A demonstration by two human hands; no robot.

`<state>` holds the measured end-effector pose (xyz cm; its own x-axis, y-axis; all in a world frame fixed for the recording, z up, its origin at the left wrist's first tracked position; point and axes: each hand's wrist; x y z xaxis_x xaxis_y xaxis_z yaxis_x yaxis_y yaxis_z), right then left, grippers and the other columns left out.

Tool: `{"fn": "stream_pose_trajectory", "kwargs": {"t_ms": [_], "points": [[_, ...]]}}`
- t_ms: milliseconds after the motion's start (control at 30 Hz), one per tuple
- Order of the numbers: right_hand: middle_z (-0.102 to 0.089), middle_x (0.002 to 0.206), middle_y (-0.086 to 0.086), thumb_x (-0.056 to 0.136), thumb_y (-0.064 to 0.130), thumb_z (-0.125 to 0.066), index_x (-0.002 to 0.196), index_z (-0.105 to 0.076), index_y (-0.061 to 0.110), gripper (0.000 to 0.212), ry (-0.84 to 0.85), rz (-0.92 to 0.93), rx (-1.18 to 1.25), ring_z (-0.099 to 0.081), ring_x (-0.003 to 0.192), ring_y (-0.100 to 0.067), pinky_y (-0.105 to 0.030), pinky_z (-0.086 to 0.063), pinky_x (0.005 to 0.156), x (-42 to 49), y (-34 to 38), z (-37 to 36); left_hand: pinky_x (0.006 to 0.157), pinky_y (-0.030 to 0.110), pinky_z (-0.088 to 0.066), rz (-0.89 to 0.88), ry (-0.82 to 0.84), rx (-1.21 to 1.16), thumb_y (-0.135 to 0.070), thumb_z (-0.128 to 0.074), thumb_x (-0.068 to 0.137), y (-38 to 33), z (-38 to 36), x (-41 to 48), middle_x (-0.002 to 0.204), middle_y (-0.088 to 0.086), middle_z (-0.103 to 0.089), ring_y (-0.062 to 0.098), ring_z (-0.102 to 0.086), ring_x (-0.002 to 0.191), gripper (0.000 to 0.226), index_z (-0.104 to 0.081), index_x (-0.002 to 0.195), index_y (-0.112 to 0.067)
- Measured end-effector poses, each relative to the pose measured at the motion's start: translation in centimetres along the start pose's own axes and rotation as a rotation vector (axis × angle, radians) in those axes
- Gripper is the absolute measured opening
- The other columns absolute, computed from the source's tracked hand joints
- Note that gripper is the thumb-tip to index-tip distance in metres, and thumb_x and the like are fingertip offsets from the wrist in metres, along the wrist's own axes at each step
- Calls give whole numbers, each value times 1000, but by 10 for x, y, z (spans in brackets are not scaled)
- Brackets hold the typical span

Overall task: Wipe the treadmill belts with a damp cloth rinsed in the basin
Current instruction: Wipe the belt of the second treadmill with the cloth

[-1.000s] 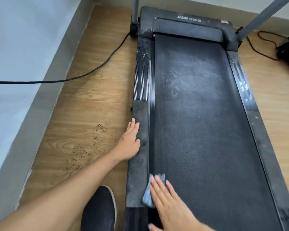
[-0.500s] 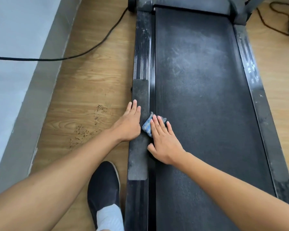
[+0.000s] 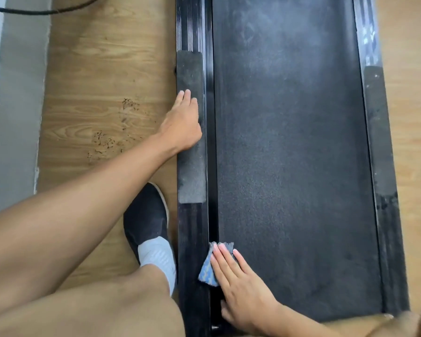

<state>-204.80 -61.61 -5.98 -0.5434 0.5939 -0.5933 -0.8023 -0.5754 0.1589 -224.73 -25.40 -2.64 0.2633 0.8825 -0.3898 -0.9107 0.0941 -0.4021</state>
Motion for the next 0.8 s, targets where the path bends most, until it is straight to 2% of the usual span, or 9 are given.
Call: {"fn": "stream_pose_trajectory", "kwargs": {"t_ms": [133,233,333,500,567,633,700,733,800], "points": [[-12,174,-15,88,36,-53,164,-24,3,87,-151,-18,13,-11,162,-30,-55,-13,125,7,-21,18,132,41,-8,-153,7,24,-7,-46,99,-17,-28,-13,174,22,-7,35,0,162,70,-19,162,5],[-6,175,-15,95,44,-48,165,-20,2,86,-182,-128,95,-3,162,-31,-55,-12,127,35,-23,34,132,48,-10,-208,75,83,-13,-46,102,-28,-47,-23,174,20,-1,36,2,162,72,-14,164,2],[2,174,-19,102,45,-41,165,-12,-1,83,-176,-142,127,4,162,-34,-58,-10,130,41,-13,31,132,51,-8,-211,130,123,-19,-46,103,-33,-53,-27,174,22,5,39,5,162,75,-10,165,1],[-3,172,-25,103,50,-42,162,-17,-5,84,-132,5,71,1,161,-40,-58,-19,127,-11,21,-24,132,52,-4,-211,163,88,-33,-48,104,-36,-49,-26,173,23,11,36,7,162,82,-5,165,2],[-1,171,-28,106,47,-39,163,-13,-6,82,-88,80,-15,5,160,-43,-58,-16,127,-27,26,-41,131,57,-5,-212,159,113,-34,-47,104,-41,-50,-28,174,20,11,33,8,162,82,-5,165,1],[0,171,-28,105,36,-35,163,-10,-5,75,-48,187,-109,7,159,-45,-58,-11,127,-43,26,-48,129,63,-5,-219,159,133,-34,-45,104,-49,-52,-30,175,16,12,30,10,162,81,-4,166,-1],[-5,172,-26,101,25,-30,162,-20,-2,68,-51,256,-146,0,160,-43,-57,-11,127,-54,25,-49,127,68,-5,-225,150,120,-33,-45,105,-57,-54,-31,176,12,12,30,12,162,80,-4,166,-4],[-12,172,-24,100,23,-30,157,-33,2,61,-66,275,-122,-8,160,-41,-55,-15,127,-56,23,-47,126,69,-5,-223,146,100,-33,-46,105,-61,-54,-31,176,11,11,31,12,162,79,-5,166,-5],[-34,167,-13,98,23,-36,132,-53,16,39,-92,328,-60,-24,158,-33,-51,-27,126,-58,18,-42,126,68,-6,-225,138,53,-32,-46,105,-66,-57,-30,176,10,9,33,12,162,78,-6,167,-6]]}}
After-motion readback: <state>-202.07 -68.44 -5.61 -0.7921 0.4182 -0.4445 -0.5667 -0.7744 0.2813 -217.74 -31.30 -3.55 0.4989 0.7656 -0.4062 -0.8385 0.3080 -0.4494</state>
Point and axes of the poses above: each hand's wrist, its own x-axis towards the middle knuckle, its own z-axis out of the back of the hand, y = z × x
